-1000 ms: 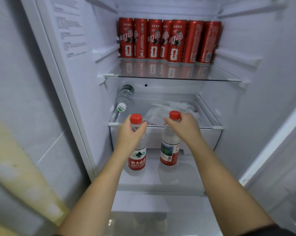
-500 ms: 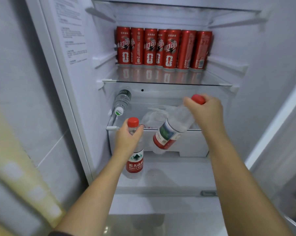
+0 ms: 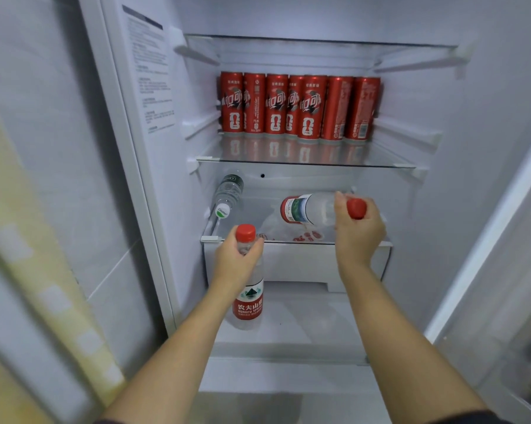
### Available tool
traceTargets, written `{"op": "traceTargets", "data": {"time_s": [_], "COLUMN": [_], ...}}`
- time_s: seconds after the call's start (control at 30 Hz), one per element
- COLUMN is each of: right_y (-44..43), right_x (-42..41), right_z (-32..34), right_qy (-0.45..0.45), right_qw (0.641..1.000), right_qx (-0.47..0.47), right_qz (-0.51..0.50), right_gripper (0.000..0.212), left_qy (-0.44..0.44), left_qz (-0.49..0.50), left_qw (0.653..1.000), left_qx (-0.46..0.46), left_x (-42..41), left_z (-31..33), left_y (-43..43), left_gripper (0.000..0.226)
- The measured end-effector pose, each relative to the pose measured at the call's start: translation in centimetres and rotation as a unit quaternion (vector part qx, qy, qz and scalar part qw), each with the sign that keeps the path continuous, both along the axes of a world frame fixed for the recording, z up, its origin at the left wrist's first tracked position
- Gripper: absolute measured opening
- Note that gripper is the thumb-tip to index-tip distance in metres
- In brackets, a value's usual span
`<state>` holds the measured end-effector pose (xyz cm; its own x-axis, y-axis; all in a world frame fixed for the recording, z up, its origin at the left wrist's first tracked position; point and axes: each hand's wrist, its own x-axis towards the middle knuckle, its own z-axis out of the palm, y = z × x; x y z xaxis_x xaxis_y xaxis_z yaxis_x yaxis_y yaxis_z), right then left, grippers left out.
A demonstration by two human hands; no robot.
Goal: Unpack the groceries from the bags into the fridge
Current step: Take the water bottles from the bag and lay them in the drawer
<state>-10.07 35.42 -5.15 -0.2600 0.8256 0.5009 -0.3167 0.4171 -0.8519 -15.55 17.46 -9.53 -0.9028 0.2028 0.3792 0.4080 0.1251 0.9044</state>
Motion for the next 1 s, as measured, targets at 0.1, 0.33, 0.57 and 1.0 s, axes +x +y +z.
{"op": "traceTargets", "data": {"time_s": [0.1, 0.33, 0.57, 1.0], "right_y": [0.5, -1.3, -4.6, -4.2], "right_x": [-1.5, -5.8, -9.9, -14.2], "right_z": [-1.4, -2.1, -2.5, -0.6], "right_qy": [-0.076, -0.272, -0.41, -0.475], "right_qw": [0.996, 0.949, 0.88, 0.822], "right_qx": [0.021, 0.105, 0.202, 0.214], "right_qz": [0.029, 0.123, 0.126, 0.229], "right_gripper": [0.022, 0.044, 0.059, 0.076], "left_qy": [-0.002, -0.032, -0.044, -0.046], "left_qz": [-0.006, 0.009, 0.053, 0.014], "left_qw": [1.0, 0.999, 0.998, 0.999], "left_qx": [-0.007, 0.001, 0.012, 0.006], "left_x": [0.0, -1.6, -3.2, -2.2], "left_z": [0.1, 0.6, 0.3, 0.0], "left_y": [0.0, -1.4, -3.6, -2.5], "left_gripper": [0.013, 0.016, 0.014, 0.018]}}
